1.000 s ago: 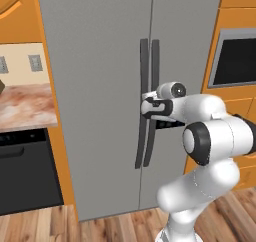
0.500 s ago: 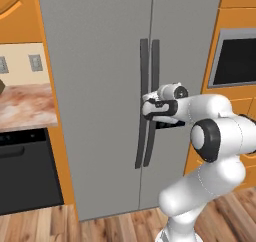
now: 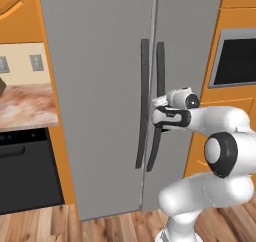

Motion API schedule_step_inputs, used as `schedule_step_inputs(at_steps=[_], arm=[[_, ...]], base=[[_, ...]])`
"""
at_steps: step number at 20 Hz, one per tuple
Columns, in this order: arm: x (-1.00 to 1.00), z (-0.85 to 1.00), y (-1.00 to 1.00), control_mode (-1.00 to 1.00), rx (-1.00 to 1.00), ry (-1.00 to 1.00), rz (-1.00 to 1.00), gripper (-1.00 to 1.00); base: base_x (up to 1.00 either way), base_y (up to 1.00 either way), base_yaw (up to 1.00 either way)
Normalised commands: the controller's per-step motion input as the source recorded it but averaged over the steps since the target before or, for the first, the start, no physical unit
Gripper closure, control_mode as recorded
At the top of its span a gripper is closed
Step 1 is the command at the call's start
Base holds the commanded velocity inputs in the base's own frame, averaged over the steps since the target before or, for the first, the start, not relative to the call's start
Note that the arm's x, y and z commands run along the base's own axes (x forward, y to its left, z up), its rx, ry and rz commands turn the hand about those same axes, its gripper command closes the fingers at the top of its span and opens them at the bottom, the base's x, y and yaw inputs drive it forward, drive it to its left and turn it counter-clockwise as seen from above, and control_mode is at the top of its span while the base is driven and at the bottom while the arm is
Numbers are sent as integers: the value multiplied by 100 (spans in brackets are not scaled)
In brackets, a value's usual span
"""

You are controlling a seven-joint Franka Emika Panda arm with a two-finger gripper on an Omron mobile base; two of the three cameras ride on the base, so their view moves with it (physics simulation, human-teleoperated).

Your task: Retrieve a lemon from the fridge and place it on the cutting board with the fish.

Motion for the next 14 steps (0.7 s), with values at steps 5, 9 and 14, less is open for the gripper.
schedule_step_inputs(at_steps=[5,9,14], arm=[[-100,42,-62,-100,0,2,-7,100],[-100,57,-86,-100,1,25,-8,100],[-71,56,-100,-100,2,47,-5,100]], base=[[0,0,0],[0,0,0],[0,0,0]])
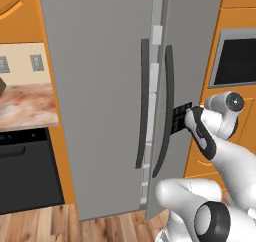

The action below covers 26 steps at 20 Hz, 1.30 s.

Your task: Retrieve a lemon from the fridge and place it on the cutting board with the fish.

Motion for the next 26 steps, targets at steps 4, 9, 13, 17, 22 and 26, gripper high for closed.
schedule_step_inputs(at_steps=[4,9,13,17,22,26], arm=[[-62,33,-58,-100,-2,51,-2,100],[-18,3,60,-100,-23,43,-3,100],[-32,0,100,-100,-31,20,0,-100],[-19,2,70,-100,-21,9,0,-100],[2,0,4,-100,0,0,1,-100],[25,-10,32,-100,0,0,10,-100]], base=[[0,0,0],[0,0,0],[0,0,0],[0,0,0],[0,0,0],[0,0,0]])
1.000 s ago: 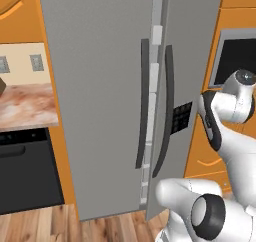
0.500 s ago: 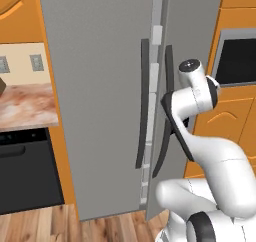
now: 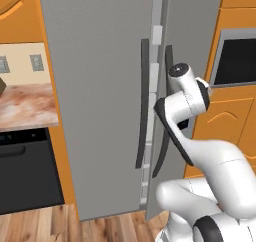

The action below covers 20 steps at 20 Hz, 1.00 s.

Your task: Retrieve a lemon from the fridge and place it on the cutting board with the fish.

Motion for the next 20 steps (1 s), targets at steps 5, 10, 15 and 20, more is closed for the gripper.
schedule_step_inputs(at_steps=[5,10,15,20], arm=[[15,-15,73,-100,-3,0,9,-100],[17,-16,60,-100,-6,0,10,-100],[60,-30,31,-100,-7,0,20,-100],[50,-25,17,-100,-9,0,27,-100]], base=[[0,0,0],[0,0,0],[0,0,0],[0,0,0]])
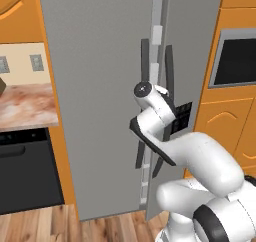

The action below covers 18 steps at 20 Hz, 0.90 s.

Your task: Retrieve a lemon from the fridge and place it on the cutting board with the fish.

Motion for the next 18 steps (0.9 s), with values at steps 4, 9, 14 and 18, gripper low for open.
schedule_step_inputs(at_steps=[4,9,14,18], arm=[[48,-6,11,-100,-9,2,20,-100],[31,0,0,-100,-9,11,5,-100],[41,-11,0,-100,-6,6,4,-100],[41,-12,0,-100,-3,2,6,-100]], base=[[0,0,0],[0,0,0],[0,0,0],[0,0,0]])
